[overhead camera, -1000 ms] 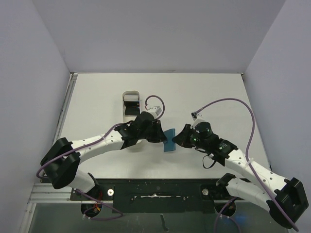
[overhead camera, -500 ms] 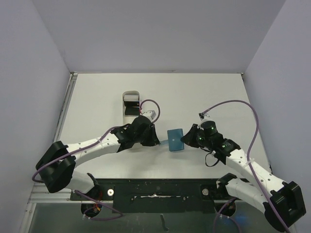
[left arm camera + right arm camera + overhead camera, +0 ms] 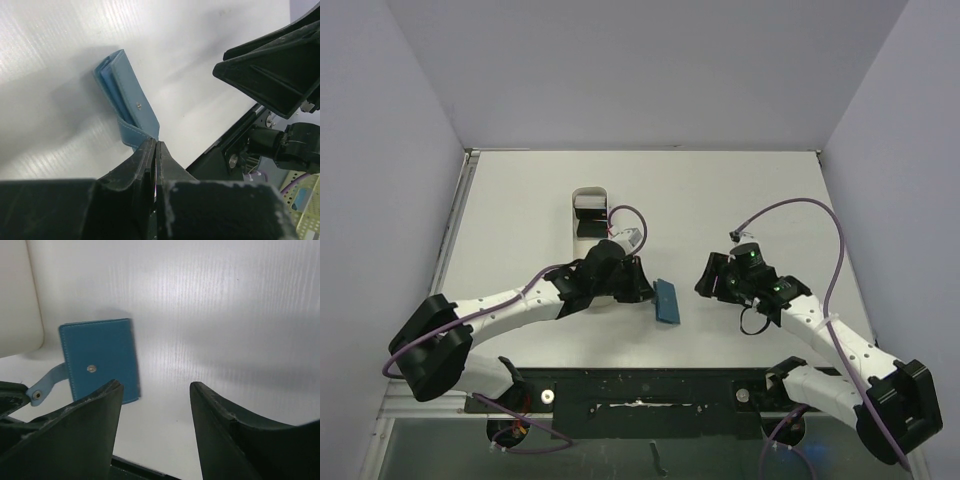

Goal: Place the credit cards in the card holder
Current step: Open the card holder at the center of the board.

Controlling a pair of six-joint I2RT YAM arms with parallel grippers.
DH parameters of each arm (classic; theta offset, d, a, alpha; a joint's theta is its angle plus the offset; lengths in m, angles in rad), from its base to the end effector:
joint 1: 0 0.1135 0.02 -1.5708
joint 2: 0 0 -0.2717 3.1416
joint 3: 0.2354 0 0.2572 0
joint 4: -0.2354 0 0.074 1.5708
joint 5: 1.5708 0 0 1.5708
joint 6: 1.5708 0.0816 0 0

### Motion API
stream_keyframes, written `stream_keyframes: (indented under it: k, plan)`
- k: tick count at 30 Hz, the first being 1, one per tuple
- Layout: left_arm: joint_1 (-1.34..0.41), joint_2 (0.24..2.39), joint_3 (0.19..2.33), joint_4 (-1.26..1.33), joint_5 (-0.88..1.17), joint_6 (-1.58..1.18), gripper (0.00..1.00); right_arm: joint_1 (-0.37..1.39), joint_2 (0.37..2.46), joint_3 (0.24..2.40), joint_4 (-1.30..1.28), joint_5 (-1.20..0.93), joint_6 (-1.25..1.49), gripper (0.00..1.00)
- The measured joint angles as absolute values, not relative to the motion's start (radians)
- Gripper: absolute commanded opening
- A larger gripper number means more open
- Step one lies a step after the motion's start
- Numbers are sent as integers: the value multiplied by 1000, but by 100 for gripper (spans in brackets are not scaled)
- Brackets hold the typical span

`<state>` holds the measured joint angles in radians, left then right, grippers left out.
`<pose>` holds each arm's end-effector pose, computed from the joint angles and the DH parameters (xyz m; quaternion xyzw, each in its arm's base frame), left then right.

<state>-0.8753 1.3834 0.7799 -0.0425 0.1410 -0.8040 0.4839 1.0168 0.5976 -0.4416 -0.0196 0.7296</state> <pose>0.2045 -0.2630 0.1947 0.0632 0.8911 -0.3734 0.2502 0.2040 0.1090 0.1796 0.1115 0.9310 0.2057 0.2803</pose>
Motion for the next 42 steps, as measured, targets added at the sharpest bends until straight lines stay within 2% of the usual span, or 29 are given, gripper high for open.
stream_keyframes:
  k: [6, 10, 14, 16, 19, 21, 23, 26, 29, 32, 42]
  plan:
    - [-875, 1383, 780, 6, 168, -828, 0, 566, 998, 610, -400, -51, 727, 64]
    - [-875, 1372, 780, 35, 187, -846, 0, 647, 1039, 625, -355, -72, 745, 65]
    - [-875, 1362, 780, 45, 189, -853, 0, 651, 1081, 630, -346, -58, 759, 64]
    - [-875, 1361, 780, 46, 189, -853, 0, 650, 1092, 630, -346, -43, 764, 57]
    - [-875, 1360, 780, 44, 187, -853, 0, 649, 1094, 630, -348, -15, 768, 39]
    - [-875, 1356, 780, 36, 183, -852, 0, 649, 1094, 629, -349, 4, 770, 30]
    - [-875, 1348, 780, 19, 171, -849, 0, 642, 1094, 627, -348, 22, 773, 25]
    - [-875, 1325, 776, -11, 144, -839, 0, 616, 1093, 601, -336, 25, 774, 24]
    - [-875, 1296, 752, -21, 124, -831, 0, 567, 1091, 561, -330, 7, 774, 29]
    - [-875, 1275, 719, -28, 107, -830, 0, 536, 1072, 538, -333, -17, 771, 39]
    - [-875, 1274, 701, -50, 84, -826, 0, 551, 1008, 528, -215, -171, 822, 64]
